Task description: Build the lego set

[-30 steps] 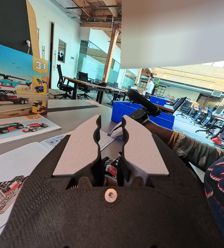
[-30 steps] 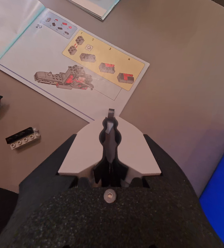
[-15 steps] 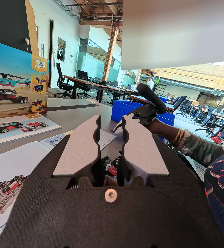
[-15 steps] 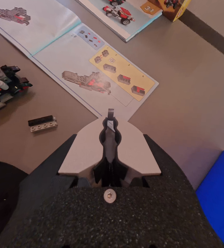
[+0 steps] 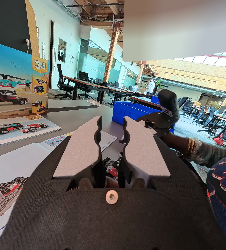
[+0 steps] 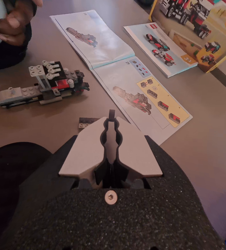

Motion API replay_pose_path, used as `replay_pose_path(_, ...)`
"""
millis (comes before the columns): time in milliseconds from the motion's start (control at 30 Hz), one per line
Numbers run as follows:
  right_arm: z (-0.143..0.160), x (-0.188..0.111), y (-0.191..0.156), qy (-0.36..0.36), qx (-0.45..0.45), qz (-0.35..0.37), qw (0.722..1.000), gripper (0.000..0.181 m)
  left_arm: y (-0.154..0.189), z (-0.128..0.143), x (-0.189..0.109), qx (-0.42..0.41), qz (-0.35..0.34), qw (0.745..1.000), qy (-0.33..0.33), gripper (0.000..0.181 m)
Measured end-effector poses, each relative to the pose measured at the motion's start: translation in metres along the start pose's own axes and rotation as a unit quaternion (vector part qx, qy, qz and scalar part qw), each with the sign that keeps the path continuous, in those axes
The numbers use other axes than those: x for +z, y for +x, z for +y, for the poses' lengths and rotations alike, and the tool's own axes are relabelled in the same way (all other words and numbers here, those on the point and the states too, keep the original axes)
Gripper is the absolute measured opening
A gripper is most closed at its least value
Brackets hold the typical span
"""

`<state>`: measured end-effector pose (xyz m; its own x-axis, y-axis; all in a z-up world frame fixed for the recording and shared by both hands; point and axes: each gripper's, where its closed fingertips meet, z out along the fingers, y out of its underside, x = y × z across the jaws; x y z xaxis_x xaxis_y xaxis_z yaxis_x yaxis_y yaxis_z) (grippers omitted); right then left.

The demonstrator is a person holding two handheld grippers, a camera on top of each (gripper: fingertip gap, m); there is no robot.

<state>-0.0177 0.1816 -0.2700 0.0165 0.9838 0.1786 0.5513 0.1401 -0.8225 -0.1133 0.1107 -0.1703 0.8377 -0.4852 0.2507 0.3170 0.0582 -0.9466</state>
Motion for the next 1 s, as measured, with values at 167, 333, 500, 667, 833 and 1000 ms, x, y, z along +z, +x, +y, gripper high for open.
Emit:
replay_pose_path(167, -0.001, 0.003, -0.005, 0.014, -0.07, 0.025, 0.997, 0.008, 0.0, 0.0, 0.001, -0.006, 0.003, 1.0, 0.0, 0.029)
replay_pose_path(333, 0.006, 0.008, -0.006, -0.005, -0.092, 0.027, 0.995, 0.008, 0.002, 0.001, 0.001, -0.007, 0.01, 1.0, -0.002, 0.029)
replay_pose_path(500, 0.0, 0.003, -0.002, 0.021, -0.073, 0.03, 0.997, 0.008, 0.003, 0.002, 0.002, -0.011, 0.013, 1.0, -0.006, 0.03)
replay_pose_path(667, -0.001, 0.003, -0.002, 0.027, -0.062, 0.02, 0.997, 0.008, 0.005, 0.003, 0.003, -0.009, 0.019, 1.0, -0.009, 0.031)
replay_pose_path(833, -0.005, -0.001, 0.002, 0.043, -0.048, 0.023, 0.998, 0.008, 0.008, 0.005, 0.005, -0.003, 0.028, 0.999, -0.015, 0.032)
replay_pose_path(1000, -0.011, -0.015, 0.007, 0.015, -0.018, 0.016, 1.0, 0.008, 0.011, 0.007, 0.006, 0.004, 0.036, 0.999, -0.023, 0.033)
